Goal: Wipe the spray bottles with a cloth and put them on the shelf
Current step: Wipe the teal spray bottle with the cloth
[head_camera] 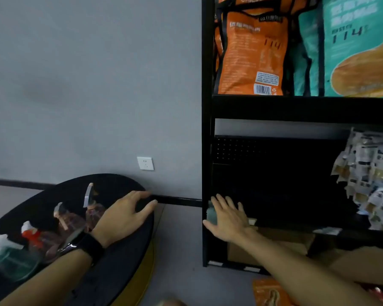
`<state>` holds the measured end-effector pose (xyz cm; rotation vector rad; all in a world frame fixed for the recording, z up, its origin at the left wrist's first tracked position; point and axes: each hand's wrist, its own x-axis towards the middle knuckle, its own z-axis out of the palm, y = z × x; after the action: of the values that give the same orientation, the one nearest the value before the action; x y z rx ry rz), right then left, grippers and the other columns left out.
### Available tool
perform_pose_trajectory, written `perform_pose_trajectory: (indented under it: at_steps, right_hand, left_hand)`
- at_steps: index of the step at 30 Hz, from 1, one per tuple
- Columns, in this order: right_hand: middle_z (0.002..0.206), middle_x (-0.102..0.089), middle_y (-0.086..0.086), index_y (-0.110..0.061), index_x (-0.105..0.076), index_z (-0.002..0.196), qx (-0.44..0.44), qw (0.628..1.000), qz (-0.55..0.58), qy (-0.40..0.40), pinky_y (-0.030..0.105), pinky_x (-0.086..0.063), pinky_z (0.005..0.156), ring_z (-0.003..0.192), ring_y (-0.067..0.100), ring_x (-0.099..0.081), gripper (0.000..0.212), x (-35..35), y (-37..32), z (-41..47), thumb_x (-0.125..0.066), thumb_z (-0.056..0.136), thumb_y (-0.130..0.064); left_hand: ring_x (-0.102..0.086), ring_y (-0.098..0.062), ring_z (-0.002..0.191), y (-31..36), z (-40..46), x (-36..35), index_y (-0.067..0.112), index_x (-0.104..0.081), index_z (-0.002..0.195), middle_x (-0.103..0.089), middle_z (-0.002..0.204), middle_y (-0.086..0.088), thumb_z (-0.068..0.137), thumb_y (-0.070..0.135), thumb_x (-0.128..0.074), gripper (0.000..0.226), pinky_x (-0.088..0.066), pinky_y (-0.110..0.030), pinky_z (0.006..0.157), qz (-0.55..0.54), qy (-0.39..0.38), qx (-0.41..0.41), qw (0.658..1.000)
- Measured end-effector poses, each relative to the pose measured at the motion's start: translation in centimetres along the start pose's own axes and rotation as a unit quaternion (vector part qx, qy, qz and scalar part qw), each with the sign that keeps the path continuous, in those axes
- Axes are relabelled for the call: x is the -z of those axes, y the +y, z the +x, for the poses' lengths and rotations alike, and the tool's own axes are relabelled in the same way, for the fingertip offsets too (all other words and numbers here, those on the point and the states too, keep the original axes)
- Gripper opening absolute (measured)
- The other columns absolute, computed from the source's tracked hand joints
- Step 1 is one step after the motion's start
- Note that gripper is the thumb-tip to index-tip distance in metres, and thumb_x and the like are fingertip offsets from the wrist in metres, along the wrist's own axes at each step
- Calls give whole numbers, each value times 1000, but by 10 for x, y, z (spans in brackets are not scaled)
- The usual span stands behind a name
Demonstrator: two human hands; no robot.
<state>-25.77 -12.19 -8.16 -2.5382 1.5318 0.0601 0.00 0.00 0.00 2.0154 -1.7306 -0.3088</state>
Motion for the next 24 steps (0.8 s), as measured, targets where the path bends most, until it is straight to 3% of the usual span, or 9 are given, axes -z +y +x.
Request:
perform_pose_trajectory:
  at_steps: [5, 11, 16, 24]
  right_hand:
    - [163, 2, 1, -17, -2, 155, -32, 999, 13, -24, 55, -12, 117, 149, 26, -2, 85, -26, -10, 24, -33, 92, -65]
    - [163, -7, 2, -16, -6, 155, -51, 998, 29, -14, 52, -15, 117, 149, 25, -6, 79, -41, -9, 41, -35, 95, -58]
    - [162, -15, 0, -14, -15, 154, -40, 998, 38, 18, 41, -20, 118, 149, 21, -10, 67, -47, -6, 46, -43, 97, -34]
    - [162, -10, 4, -11, -11, 154, -14, 999, 43, 10, 37, -21, 118, 149, 23, -7, 78, -40, -1, 45, -55, 91, -1]
  left_hand:
    - [-51, -6, 125, -19, 12, -10, 25, -54, 136, -55, 138, 9, 94, 56, -48, 52, -36, -19, 100, 12, -29, 23, 999]
    - [-51, -5, 125, -34, 22, -19, 26, -55, 135, -56, 137, 11, 94, 56, -47, 51, -34, -18, 98, 13, -37, 38, 999]
    - [-51, -5, 125, -37, 26, -23, 27, -55, 135, -56, 137, 11, 95, 56, -47, 50, -35, -20, 101, 6, -42, 42, 998]
    - [-49, -3, 126, -37, 22, -15, 28, -53, 136, -54, 139, 12, 94, 59, -45, 52, -34, -19, 101, 7, -51, 41, 998]
